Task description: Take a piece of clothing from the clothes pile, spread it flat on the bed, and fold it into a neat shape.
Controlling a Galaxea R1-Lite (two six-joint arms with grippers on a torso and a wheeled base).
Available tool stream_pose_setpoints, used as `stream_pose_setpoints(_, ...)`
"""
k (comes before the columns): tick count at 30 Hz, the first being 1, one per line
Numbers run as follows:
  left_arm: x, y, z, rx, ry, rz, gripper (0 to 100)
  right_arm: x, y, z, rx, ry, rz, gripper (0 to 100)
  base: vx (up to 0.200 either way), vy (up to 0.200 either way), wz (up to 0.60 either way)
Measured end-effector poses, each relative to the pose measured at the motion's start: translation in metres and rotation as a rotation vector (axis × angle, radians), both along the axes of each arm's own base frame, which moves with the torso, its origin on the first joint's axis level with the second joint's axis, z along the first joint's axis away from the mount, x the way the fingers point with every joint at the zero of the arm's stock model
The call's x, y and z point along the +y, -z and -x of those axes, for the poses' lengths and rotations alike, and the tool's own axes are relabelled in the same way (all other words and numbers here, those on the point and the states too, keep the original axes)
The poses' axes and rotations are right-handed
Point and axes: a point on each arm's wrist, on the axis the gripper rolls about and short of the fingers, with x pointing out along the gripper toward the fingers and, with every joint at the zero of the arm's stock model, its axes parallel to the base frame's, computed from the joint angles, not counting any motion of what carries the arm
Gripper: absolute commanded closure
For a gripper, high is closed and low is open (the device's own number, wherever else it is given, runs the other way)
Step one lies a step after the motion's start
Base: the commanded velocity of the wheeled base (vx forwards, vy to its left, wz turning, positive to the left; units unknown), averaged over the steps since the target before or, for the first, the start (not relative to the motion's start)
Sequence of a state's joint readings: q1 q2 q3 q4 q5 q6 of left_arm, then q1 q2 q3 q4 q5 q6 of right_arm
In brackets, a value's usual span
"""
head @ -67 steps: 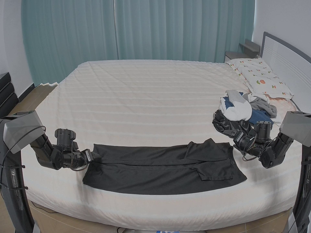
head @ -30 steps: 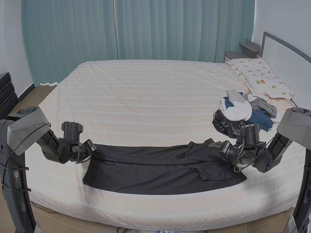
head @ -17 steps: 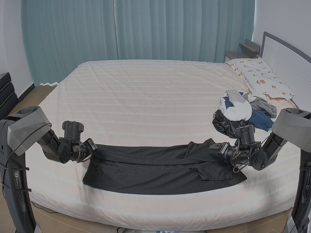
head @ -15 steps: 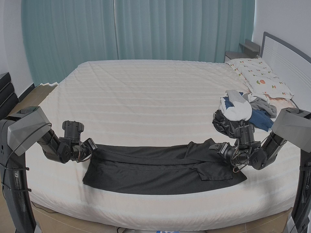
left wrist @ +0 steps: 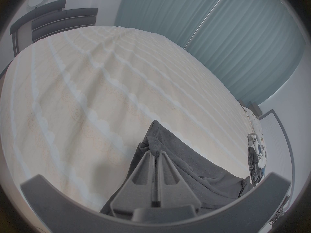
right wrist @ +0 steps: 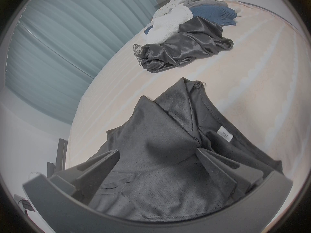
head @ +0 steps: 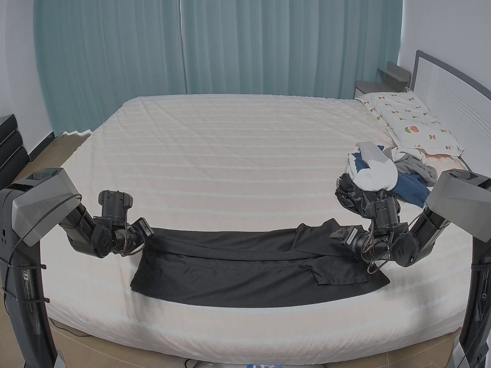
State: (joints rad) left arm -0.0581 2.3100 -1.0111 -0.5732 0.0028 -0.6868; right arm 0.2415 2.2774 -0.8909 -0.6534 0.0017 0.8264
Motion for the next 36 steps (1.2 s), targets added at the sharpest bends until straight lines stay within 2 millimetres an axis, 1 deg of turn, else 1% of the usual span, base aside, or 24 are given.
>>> stream_pose_setpoints(8,0.000,0.000,0.000,-0.001,0.000,0.000,100,0.001,0.001,-0.002,-0.004,0.014,0.012,0,0.000,0.000,0.00)
stream_pose_setpoints(13,0.000,0.000,0.000,0.000,0.001,-0.001,100,0.008,0.002,0.001,0.027,0.003,0.029,0,0.000,0.000,0.00)
stream_pose_setpoints(24,0.000,0.000,0.000,0.000,0.001,-0.001,100,0.004,0.003,-0.009,0.008,0.033,0.014,0,0.000,0.000,0.00)
stream_pose_setpoints(25,0.000,0.000,0.000,0.000,0.001,-0.001,100,0.004,0.003,-0.010,0.007,0.044,0.011,100,0.000,0.000,0.00)
stream_pose_setpoints(29,0.000,-0.001,-0.001,-0.008,0.000,0.000,100,0.002,0.004,-0.015,-0.003,0.083,0.018,100,0.000,0.000,0.00)
stream_pose_setpoints(36,0.000,-0.004,-0.001,-0.024,0.000,0.001,100,0.004,0.007,-0.016,0.006,0.084,0.023,100,0.000,0.000,0.00)
